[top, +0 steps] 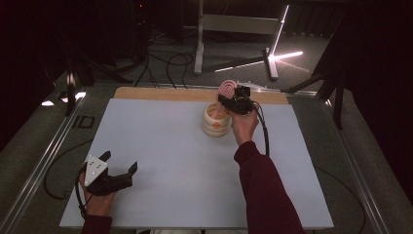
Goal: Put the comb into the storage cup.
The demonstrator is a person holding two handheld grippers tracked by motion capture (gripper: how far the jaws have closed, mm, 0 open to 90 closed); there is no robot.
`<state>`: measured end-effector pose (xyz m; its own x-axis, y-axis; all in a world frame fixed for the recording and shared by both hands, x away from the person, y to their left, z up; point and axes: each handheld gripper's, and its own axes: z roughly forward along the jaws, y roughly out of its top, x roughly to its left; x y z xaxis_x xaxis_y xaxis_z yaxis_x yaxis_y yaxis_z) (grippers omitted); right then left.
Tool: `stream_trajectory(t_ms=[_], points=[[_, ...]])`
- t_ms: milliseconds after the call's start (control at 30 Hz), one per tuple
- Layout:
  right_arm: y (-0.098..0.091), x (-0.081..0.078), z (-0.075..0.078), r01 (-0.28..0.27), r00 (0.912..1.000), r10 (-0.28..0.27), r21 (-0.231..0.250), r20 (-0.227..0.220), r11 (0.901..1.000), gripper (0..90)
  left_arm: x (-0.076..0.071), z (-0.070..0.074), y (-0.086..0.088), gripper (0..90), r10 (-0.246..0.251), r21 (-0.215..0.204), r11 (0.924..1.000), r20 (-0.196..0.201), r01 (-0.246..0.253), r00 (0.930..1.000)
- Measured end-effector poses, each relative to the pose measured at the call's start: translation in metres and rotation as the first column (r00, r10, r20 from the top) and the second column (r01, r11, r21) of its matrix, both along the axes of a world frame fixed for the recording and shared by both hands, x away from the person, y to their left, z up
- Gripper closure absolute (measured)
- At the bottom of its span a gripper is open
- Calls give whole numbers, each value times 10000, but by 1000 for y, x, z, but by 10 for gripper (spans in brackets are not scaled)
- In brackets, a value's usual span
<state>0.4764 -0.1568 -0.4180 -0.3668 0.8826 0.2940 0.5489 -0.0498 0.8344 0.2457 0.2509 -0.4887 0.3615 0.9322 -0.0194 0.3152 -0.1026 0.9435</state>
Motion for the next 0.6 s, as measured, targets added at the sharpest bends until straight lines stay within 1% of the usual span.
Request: stream_trajectory(t_ms=[600], points=[[-2, -1, -4, 179, 9998, -180, 76, 12, 9998, 632, 0, 0, 0, 7, 21, 9, 10000, -16, -21, 10000]])
